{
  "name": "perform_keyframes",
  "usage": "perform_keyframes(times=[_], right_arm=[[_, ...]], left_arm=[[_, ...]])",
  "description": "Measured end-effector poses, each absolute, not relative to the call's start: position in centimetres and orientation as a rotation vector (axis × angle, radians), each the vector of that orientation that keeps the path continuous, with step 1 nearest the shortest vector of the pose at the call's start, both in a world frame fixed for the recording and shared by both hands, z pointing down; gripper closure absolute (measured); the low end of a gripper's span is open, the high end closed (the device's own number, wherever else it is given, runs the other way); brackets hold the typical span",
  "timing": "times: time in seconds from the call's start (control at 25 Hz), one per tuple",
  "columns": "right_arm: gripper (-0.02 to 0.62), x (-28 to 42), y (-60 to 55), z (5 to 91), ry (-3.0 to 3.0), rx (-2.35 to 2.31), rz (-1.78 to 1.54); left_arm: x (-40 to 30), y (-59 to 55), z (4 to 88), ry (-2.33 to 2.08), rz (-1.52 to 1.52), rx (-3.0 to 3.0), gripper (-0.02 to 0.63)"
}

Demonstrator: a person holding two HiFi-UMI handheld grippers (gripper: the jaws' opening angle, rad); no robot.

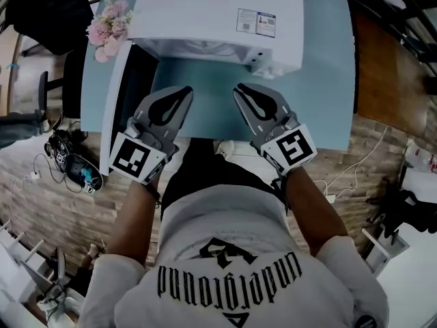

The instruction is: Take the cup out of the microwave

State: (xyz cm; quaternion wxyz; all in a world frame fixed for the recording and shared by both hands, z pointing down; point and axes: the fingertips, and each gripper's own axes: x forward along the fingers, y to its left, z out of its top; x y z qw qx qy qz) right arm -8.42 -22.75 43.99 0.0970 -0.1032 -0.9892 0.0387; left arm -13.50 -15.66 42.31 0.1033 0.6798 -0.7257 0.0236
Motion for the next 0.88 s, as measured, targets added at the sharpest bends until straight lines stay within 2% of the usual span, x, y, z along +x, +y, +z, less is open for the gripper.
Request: perform_keyframes(times=[0.48, 0.88], right_arm=[[0.507, -16.4, -22.5, 52.9, -2.86, -0.336, 0.219], [0.476, -21.6, -24.1, 58.7, -2.829, -0.25, 0.252]], left_arm=[[-19.0, -16.8, 48.4, -2.187, 0.012, 1.955, 0.557], [-21.3, -17.6, 51.7, -2.138, -0.006, 1.903, 0.555]])
